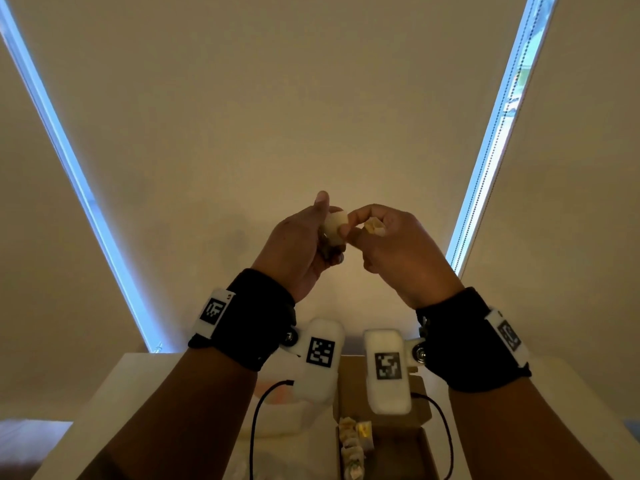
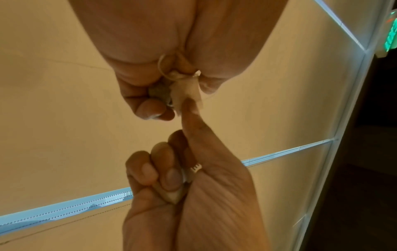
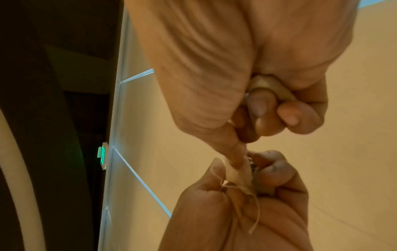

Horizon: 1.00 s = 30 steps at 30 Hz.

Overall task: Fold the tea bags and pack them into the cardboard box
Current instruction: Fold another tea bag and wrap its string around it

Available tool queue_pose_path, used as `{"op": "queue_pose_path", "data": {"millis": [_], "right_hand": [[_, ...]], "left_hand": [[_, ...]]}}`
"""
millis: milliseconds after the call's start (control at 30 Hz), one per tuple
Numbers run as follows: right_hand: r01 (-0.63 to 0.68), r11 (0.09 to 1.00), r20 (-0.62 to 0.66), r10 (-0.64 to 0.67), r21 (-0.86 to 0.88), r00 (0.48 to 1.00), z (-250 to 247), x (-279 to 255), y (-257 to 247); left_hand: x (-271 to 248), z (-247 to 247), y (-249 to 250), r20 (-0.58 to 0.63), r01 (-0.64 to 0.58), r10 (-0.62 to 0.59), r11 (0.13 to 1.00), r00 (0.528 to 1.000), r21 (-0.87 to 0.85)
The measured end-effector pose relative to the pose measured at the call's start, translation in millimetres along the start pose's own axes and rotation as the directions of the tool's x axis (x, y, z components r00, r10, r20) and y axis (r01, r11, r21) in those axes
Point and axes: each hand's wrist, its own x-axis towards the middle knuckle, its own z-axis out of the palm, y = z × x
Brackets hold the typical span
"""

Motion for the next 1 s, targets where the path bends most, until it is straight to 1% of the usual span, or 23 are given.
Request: {"op": "queue_pose_path", "data": {"millis": [100, 167, 400, 567, 700, 800, 900, 967, 1000], "right_hand": [[-0.043, 0.992, -0.074, 0.052, 0.115, 0.996, -7, 6, -2], [-0.032, 0.989, -0.112, 0.049, 0.148, 0.992, -13, 11, -3], [0.004, 0.987, -0.160, 0.021, 0.158, 0.987, -24, 21, -7], [0.027, 0.995, -0.165, -0.010, 0.101, 0.986, -26, 24, -7], [0.043, 0.999, -0.146, -0.039, 0.027, 0.989, -27, 23, -6], [0.081, 0.996, -0.087, -0.083, -0.023, 0.993, -29, 23, -7], [0.087, 0.994, 0.022, -0.086, -0.073, 0.996, -31, 21, -9], [0.101, 0.990, 0.063, -0.095, -0.094, 0.993, -30, 20, -11], [0.106, 0.990, 0.071, -0.099, -0.097, 0.993, -30, 19, -11]], "left_hand": [[3, -4, -2, 0.007, -0.033, 0.033, 0.999, 0.999, 0.000], [4, -7, -4, 0.018, -0.062, 0.062, 0.998, 0.998, 0.017], [-3, -11, -7, 0.093, -0.130, 0.118, 0.982, 0.989, 0.135], [-7, -9, -6, 0.122, -0.167, 0.146, 0.969, 0.982, 0.184], [-7, -9, -6, 0.115, -0.188, 0.167, 0.960, 0.979, 0.208], [-5, -9, -6, 0.114, -0.226, 0.204, 0.943, 0.972, 0.245], [-4, -9, -2, 0.086, -0.323, 0.313, 0.876, 0.946, 0.359], [-2, -10, -1, 0.081, -0.376, 0.382, 0.812, 0.921, 0.446], [-1, -11, 0, 0.068, -0.385, 0.401, 0.798, 0.913, 0.463]]}}
